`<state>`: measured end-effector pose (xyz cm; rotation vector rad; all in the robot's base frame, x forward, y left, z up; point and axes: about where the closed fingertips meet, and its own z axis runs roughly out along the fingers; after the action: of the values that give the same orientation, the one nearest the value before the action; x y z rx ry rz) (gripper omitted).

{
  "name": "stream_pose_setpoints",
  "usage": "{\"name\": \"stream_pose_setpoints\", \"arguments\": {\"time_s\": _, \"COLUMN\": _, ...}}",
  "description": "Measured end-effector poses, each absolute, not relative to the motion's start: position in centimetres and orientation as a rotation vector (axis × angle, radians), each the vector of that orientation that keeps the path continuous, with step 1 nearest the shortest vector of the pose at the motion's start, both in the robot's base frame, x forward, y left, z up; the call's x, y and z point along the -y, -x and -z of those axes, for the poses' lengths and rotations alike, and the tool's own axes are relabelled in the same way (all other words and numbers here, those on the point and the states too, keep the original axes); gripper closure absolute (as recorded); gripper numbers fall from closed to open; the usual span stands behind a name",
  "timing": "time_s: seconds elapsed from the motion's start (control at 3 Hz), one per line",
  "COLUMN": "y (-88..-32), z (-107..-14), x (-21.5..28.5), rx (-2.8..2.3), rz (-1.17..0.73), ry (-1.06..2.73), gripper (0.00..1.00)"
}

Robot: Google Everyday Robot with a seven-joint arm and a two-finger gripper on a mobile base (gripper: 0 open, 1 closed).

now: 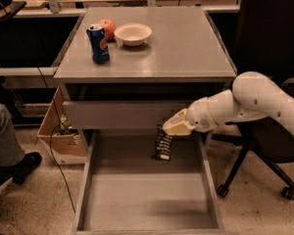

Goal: Place rxbar chocolate into middle drawer

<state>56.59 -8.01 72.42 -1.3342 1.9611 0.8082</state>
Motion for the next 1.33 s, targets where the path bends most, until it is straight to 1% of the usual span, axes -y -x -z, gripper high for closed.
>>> {"name": "stream_pose_setpoints", "arguments": {"time_s": 0.33, "y": -55.3, "z": -67.9, "x": 6.8, "rx": -1.95, "rz": -0.863, "ry": 1.335, "gripper": 1.0}}
{"name": "stream_pose_setpoints", "arguments": {"time_s": 0.67, "y": -55.3, "z": -67.9, "x": 6.8, "rx": -1.949, "rz": -0.863, "ry": 1.335, "gripper": 1.0}}
{"name": "stream_pose_setpoints", "arguments": {"time_s": 1.0, "y": -55.0, "z": -65.4, "x": 5.9, "rx": -1.932, "rz": -0.882, "ry": 1.285, "gripper": 1.0}}
{"name": "stream_pose_setpoints", "arguments": {"time_s": 1.33, "y": -54.7, "z": -59.4, "x": 4.4, "rx": -1.892, "rz": -0.892, "ry": 1.206, "gripper": 1.0}}
